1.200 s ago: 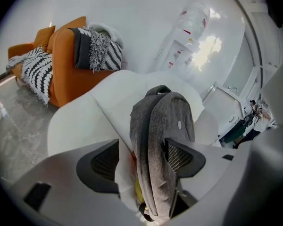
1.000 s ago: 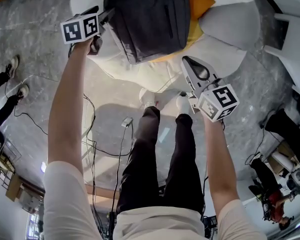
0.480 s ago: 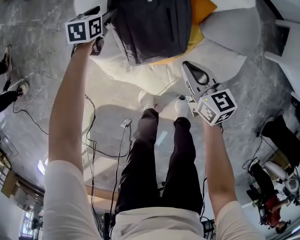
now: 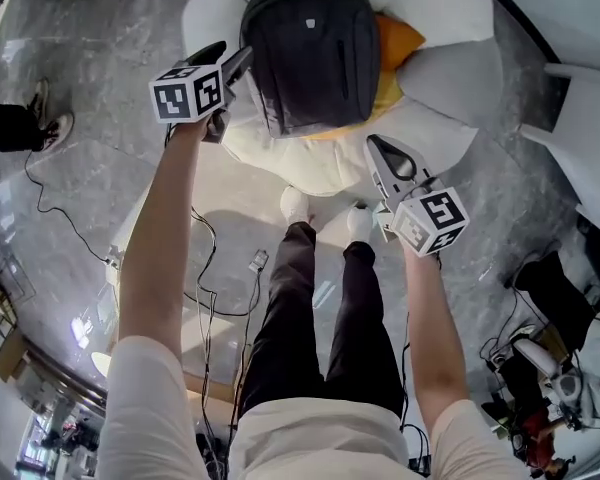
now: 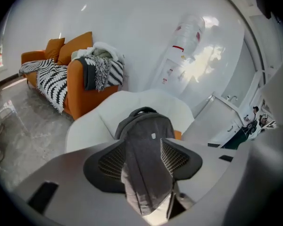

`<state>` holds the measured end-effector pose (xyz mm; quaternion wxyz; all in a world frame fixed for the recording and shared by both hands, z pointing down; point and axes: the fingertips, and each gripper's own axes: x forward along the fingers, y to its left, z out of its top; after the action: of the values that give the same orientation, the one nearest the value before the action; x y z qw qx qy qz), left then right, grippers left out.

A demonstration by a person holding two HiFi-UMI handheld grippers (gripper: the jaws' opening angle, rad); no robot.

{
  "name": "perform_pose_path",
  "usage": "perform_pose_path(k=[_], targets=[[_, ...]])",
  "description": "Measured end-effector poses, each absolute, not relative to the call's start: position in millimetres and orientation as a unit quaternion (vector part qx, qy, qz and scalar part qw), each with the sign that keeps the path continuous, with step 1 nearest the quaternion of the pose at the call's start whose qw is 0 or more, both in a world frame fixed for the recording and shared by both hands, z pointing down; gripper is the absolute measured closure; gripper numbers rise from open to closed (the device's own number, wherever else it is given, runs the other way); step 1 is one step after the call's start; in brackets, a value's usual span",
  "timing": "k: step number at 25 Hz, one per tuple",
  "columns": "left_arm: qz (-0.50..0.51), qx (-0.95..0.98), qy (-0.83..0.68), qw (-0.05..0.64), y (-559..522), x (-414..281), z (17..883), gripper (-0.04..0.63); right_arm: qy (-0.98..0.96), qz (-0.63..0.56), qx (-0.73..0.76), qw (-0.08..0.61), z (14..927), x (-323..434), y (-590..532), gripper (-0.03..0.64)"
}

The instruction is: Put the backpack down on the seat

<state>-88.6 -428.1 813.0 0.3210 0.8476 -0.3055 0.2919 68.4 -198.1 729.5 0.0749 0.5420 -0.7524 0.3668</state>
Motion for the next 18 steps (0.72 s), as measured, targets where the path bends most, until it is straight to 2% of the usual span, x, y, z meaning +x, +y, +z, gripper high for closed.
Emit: perform_pose_path(k=[4,18], targets=[[0.289,0.859,-0.293,0.305,-399.5,-80.9,778.7,0.400,-0.752,0.370,0.541,0.070,710.1,70.8,-190.1,0.595],[0.254,0.865,-0.310,0.304,-337.9,-54.2,688.8,0.455,-0.759,0.360,0.538,0.067,642.3,90.1,-167.3,0.595]])
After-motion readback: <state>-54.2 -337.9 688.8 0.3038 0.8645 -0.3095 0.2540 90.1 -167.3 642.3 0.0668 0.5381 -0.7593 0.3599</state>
